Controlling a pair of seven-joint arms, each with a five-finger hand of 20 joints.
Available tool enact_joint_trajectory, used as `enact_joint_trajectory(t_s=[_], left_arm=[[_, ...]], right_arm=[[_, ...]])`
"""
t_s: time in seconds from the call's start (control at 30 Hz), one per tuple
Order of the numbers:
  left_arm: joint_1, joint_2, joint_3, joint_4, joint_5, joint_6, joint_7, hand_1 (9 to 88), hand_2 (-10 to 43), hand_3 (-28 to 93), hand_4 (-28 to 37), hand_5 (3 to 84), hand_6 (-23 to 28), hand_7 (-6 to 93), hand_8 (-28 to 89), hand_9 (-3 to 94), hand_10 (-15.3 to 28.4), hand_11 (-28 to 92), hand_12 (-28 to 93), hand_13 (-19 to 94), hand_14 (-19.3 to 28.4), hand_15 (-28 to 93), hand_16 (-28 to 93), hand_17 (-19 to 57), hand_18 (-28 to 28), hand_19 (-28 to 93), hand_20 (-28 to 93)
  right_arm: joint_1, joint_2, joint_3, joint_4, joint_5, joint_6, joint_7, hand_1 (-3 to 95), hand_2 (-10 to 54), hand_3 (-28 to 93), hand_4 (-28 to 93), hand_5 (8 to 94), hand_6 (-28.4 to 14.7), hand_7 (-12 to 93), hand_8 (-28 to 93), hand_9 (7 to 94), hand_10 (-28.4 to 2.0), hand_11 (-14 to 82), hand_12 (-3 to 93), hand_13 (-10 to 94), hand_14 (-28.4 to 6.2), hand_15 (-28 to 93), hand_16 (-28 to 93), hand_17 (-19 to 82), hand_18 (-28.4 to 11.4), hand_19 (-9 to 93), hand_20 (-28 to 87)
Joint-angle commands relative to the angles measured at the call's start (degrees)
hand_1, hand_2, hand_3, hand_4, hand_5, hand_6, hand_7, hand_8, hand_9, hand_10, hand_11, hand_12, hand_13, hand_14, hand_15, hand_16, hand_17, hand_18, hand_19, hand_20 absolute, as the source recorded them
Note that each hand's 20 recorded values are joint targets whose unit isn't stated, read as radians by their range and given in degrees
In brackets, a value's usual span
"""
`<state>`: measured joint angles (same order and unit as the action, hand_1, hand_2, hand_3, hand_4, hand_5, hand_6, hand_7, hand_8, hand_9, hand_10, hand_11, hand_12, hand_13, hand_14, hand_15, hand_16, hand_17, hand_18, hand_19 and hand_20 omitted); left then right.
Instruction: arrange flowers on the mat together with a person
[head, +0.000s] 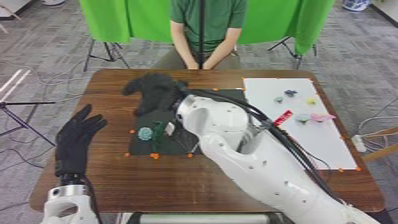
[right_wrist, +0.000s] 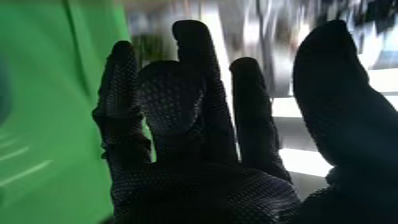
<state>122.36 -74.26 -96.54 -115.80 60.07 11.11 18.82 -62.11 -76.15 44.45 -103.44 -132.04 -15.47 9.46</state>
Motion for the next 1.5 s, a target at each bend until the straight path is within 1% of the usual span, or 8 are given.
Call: enact_joint_trajectory(t_s=[0.03, 0.1, 0.2, 0.37, 0.57, 0.7, 0.83, 1.5], left_arm=[[0.8, -0.64, -1.32, -0.03, 1.46, -3.33, -0.72, 20.1, -2.7, 68, -27.4, 42.8, 5.1, 11.8, -5, 45.6, 13.9, 20, 15, 39, 19.7, 23, 2, 7.7, 16.3, 14, 19], [1.1, -0.87, -1.33, -0.14, 1.54, -3.26, -0.64, 20.1, -2.8, 68, -27.2, 43.4, 5.1, 12.0, -5, 45.7, 13.9, 20, 15, 39, 19.7, 23, 2, 7.7, 16.3, 14, 19], [1.0, -1.40, -0.93, -0.15, 1.95, -3.91, -0.65, 20.5, -2.8, 68, -27.0, 43.9, 5.2, 12.1, -5, 45.9, 13.9, 20, 15, 39, 19.7, 23, 2, 7.7, 16.1, 14, 19], [-1.3, -2.16, 0.55, 0.58, 4.21, -5.78, -0.94, 21.2, -2.7, 67, -26.3, 44.6, 5.2, 12.6, -5, 46.1, 13.8, 20, 15, 39, 19.6, 23, 2, 7.8, 16.1, 14, 19], [-3.8, -2.13, 1.69, 0.84, 7.48, -8.61, -1.39, 22.6, -2.5, 67, -25.0, 45.0, 5.1, 12.9, -5, 46.5, 13.8, 20, 15, 39, 19.6, 23, 2, 7.8, 15.7, 13, 19], [-5.2, -1.96, 2.34, 1.65, 7.65, -10.02, -1.68, 23.2, -2.3, 67, -24.4, 45.3, 5.1, 13.2, -6, 46.6, 13.7, 20, 15, 39, 19.6, 23, 2, 7.8, 15.7, 13, 19], [-4.9, -2.23, 2.38, 1.55, 8.32, -10.83, -2.08, 23.6, -2.3, 67, -23.8, 45.5, 5.1, 13.2, -6, 46.8, 13.8, 20, 15, 39, 19.6, 23, 2, 7.6, 15.6, 13, 19], [-2.1, -3.05, 0.59, 0.32, 7.09, -9.82, -3.14, 24.2, -2.0, 66, -23.1, 45.9, 5.0, 12.6, -6, 47.0, 13.7, 20, 15, 39, 19.6, 23, 2, 7.0, 15.5, 12, 18]], right_arm=[[-22.9, 8.2, 32.0, -16.1, 31.6, 8.6, -0.5, 34.8, -9.5, 73, -24, 49.2, 3.5, 16, -12, 72.4, -13.3, 13.1, 18.2, 75, -7.8, 64, 32, 30, -19.8, 61, 49], [-30.7, 6.0, 41.3, -16.7, 48.0, 6.1, -4.5, 31.0, -9.3, 72, -20, 51.0, 2.6, 15, -11, 70.1, -13.6, 12.6, 18.3, 73, -9.2, 52, 29, 27, -18.5, 55, 46], [-41.4, 2.8, 47.0, -18.2, 62.9, 12.8, -10.0, 20.9, -1.6, 71, -16, 52.9, 0.3, 12, -9, 62.0, -15.6, 8.8, 17.5, 57, -14.8, 22, 25, 24, -16.7, 33, 36], [-52.1, -3.2, 50.0, -18.0, 67.3, 17.4, -20.8, 11.0, 2.7, 75, -16, 45.3, 0.5, 9, -7, 46.5, -15.1, 5.4, 15.2, 35, -13.9, 9, 22, 20, -16.5, 14, 30], [-58.5, -5.6, 50.8, -18.6, 70.9, 19.2, -24.6, 7.9, 2.6, 79, -17, 43.6, 1.6, 10, -8, 43.5, -14.1, 5.0, 14.0, 32, -11.4, 8, 18, 19, -15.7, 9, 28], [-58.0, -5.8, 50.7, -18.4, 71.9, 20.8, -26.2, 6.7, 2.7, 81, -17, 43.9, 1.9, 11, -9, 44.2, -13.8, 5.2, 13.9, 32, -11.1, 9, 17, 20, -15.4, 8, 28], [-57.7, -5.5, 50.9, -18.3, 71.6, 20.8, -27.1, 6.2, 2.8, 82, -17, 44.5, 1.8, 12, -9, 45.0, -13.6, 5.5, 13.9, 33, -11.0, 10, 17, 20, -15.0, 8, 29], [-59.3, -6.3, 51.0, -18.9, 73.0, 20.6, -26.4, 5.8, 4.0, 82, -18, 47.3, 1.6, 14, -9, 48.3, -13.8, 6.3, 14.6, 38, -12.3, 13, 17, 21, -14.9, 8, 31]])
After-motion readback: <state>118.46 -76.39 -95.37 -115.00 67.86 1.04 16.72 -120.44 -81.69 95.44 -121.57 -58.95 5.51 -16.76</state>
